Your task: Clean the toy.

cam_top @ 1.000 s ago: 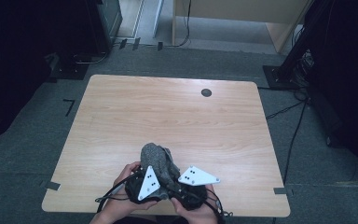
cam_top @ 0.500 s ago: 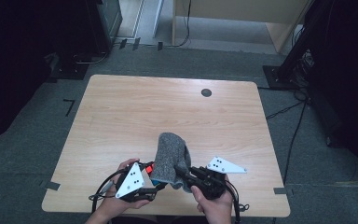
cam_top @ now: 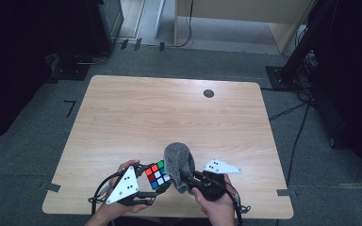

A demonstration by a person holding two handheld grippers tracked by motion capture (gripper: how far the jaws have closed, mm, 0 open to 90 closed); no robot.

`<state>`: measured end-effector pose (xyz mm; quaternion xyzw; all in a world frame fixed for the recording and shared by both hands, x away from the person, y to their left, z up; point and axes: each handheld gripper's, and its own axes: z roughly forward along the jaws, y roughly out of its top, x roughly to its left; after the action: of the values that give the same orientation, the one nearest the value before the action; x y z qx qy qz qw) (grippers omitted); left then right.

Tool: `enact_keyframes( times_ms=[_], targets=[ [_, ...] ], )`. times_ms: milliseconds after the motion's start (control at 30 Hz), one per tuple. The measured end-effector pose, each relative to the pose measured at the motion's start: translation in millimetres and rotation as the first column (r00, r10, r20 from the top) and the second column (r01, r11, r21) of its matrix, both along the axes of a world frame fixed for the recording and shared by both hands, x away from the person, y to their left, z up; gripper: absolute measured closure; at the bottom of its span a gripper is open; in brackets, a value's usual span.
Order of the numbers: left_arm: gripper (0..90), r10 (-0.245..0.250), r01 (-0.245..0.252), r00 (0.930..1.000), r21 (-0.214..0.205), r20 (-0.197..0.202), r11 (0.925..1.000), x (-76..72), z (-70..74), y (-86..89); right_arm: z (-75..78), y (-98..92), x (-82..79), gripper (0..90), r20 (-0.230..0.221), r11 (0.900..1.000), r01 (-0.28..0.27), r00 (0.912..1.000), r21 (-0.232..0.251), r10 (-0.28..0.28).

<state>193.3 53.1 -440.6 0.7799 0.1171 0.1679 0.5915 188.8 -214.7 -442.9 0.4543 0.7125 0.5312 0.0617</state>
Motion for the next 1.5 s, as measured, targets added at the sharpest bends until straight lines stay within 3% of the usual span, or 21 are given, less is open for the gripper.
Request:
enact_keyframes(
  times_ms=[67, 133, 167, 200, 267, 367, 467, 533, 633, 733, 833, 867, 1033, 1167, 1200, 1267, 1400, 1500],
  targets=[
    [34.1, 0.005, -0.005, 0.9999, 0.025, 0.011, 0.9997, 0.0, -1.2, -0.6, 3.4, -2.7, -1.1, 77.3, 0.009, 0.9997, 0.012, 0.9999, 0.020, -0.012],
    [34.1, 0.003, -0.004, 1.0000, 0.044, 0.005, 0.9990, 0.9, -4.6, -0.7, 16.4, -10.9, -6.5, 77.2, 0.073, 0.9949, 0.047, 0.9959, 0.089, -0.053],
    [34.2, 0.005, -0.005, 1.0000, 0.052, 0.003, 0.9986, 1.4, -5.6, -1.6, 24.6, -14.0, -10.8, 77.2, 0.106, 0.9876, 0.035, 0.9930, 0.153, -0.052],
    [34.1, 0.005, -0.005, 1.0000, 0.055, 0.002, 0.9985, 1.3, -6.1, -2.6, 30.1, -14.1, -13.8, 77.2, 0.127, 0.9821, 0.015, 0.9911, 0.188, -0.040],
    [34.2, -0.010, 0.010, 0.9999, 0.051, 0.002, 0.9986, -0.3, -5.8, -5.5, 35.8, -9.5, -17.7, 77.1, 0.147, 0.9776, -0.024, 0.9892, 0.209, -0.007],
    [34.1, -0.024, 0.023, 0.9997, 0.049, 0.007, 0.9985, -5.2, -2.3, -9.4, 29.8, 2.5, -18.0, 77.2, 0.133, 0.9817, -0.052, 0.9908, 0.184, 0.027],
    [34.1, -0.034, 0.034, 0.9994, 0.028, -0.009, 0.9990, -5.2, 0.8, -7.1, 18.1, 2.1, -15.2, 77.7, 0.100, 0.9801, -0.010, 0.9950, 0.198, -0.010],
    [34.1, -0.030, 0.030, 0.9995, 0.021, -0.005, 0.9993, -5.1, 2.6, -6.4, 11.3, 2.9, -12.9, 78.0, 0.095, 0.9924, 0.021, 0.9950, 0.121, -0.032],
    [34.2, -0.026, 0.026, 0.9997, 0.011, 0.001, 0.9996, -4.4, 3.5, -5.4, 10.8, -0.1, -9.0, 77.9, 0.072, 0.9972, 0.038, 0.9965, 0.064, -0.043],
    [34.2, -0.019, 0.019, 0.9998, 0.035, 0.001, 0.9992, -3.0, 1.1, -4.9, 23.1, -8.0, -13.9, 77.8, 0.120, 0.9908, 0.054, 0.9904, 0.124, -0.069],
    [34.2, -0.030, 0.030, 0.9995, 0.053, 0.008, 0.9982, -4.5, -1.4, -7.8, 36.1, -5.2, -21.4, 77.7, 0.182, 0.9845, 0.009, 0.9825, 0.175, -0.041],
    [34.2, -0.037, 0.036, 0.9992, 0.052, 0.012, 0.9980, -6.0, -1.5, -9.5, 38.3, -2.3, -22.9, 77.7, 0.183, 0.9835, -0.003, 0.9826, 0.181, -0.031],
    [34.2, -0.053, 0.051, 0.9979, 0.057, 0.037, 0.9971, -12.7, 2.5, -13.6, 27.2, 2.9, -18.7, 77.9, 0.144, 0.9841, -0.001, 0.9893, 0.178, -0.025],
    [34.2, -0.036, 0.034, 0.9986, 0.035, 0.039, 0.9988, -10.4, 5.5, -9.3, 14.7, -0.4, -10.7, 78.0, 0.088, 0.9967, 0.030, 0.9954, 0.075, -0.037],
    [34.2, -0.026, 0.024, 0.9987, 0.039, 0.044, 0.9990, -9.2, 5.3, -8.4, 14.4, -2.1, -10.0, 78.0, 0.080, 0.9969, 0.040, 0.9958, 0.067, -0.046],
    [34.2, -0.010, 0.007, 0.9985, 0.055, 0.053, 0.9985, -7.8, 3.6, -7.4, 19.4, -6.3, -12.2, 77.9, 0.099, 0.9934, 0.057, 0.9929, 0.099, -0.067],
    [34.2, -0.009, 0.006, 0.9986, 0.062, 0.052, 0.9980, -7.6, 1.5, -8.6, 38.2, -0.8, -24.6, 77.7, 0.185, 0.9899, 0.011, 0.9820, 0.141, -0.037],
    [34.2, -0.023, 0.019, 0.9982, 0.062, 0.056, 0.9979, -10.8, 4.0, -10.7, 37.4, 6.5, -26.1, 77.8, 0.179, 0.9913, -0.006, 0.9838, 0.132, -0.018]
  ],
)
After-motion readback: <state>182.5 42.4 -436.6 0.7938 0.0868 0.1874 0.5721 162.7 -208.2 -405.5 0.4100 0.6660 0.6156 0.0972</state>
